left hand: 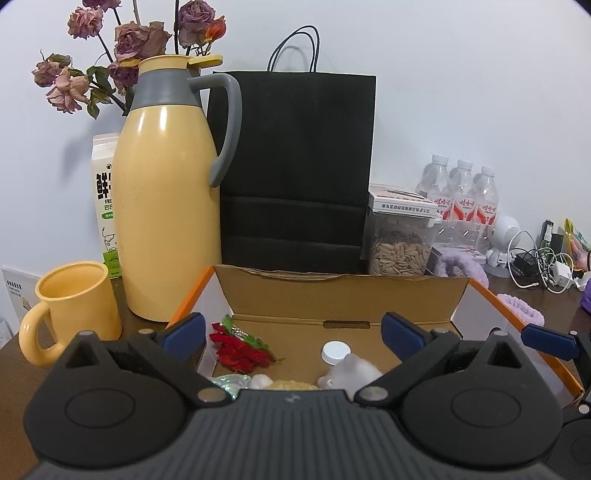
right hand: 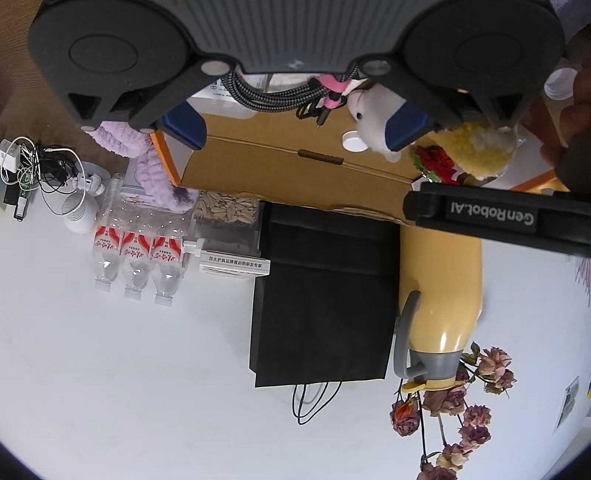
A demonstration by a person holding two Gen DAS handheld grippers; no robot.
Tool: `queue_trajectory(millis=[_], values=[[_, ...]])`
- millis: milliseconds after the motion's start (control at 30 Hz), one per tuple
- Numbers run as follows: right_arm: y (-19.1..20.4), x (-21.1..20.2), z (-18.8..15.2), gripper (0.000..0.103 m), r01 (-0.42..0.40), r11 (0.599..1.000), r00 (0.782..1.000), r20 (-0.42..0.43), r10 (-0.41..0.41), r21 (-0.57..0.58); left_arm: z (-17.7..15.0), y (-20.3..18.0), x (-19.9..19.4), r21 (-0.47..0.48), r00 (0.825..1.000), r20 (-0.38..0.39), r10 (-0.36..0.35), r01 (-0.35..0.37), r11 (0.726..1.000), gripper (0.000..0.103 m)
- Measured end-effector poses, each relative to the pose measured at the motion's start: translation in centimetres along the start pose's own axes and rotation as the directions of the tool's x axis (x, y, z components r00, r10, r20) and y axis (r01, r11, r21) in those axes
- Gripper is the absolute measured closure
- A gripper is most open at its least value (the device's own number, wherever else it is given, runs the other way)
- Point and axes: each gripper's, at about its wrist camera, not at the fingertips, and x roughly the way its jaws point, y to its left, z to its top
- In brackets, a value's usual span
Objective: Organize objects
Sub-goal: 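Move both tools back toward the remaining objects on the table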
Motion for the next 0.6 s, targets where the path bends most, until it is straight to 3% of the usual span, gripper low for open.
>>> queue_trajectory(millis=[600], values=[[-0.1,-4.0,1.0,0.000,0.008,1.000,0.999,0.051,-0.008,-0.015,-0.3,1.4,-4.5,-0.018,0.994,0.110,-0.004,0.006,1.000,0.000]])
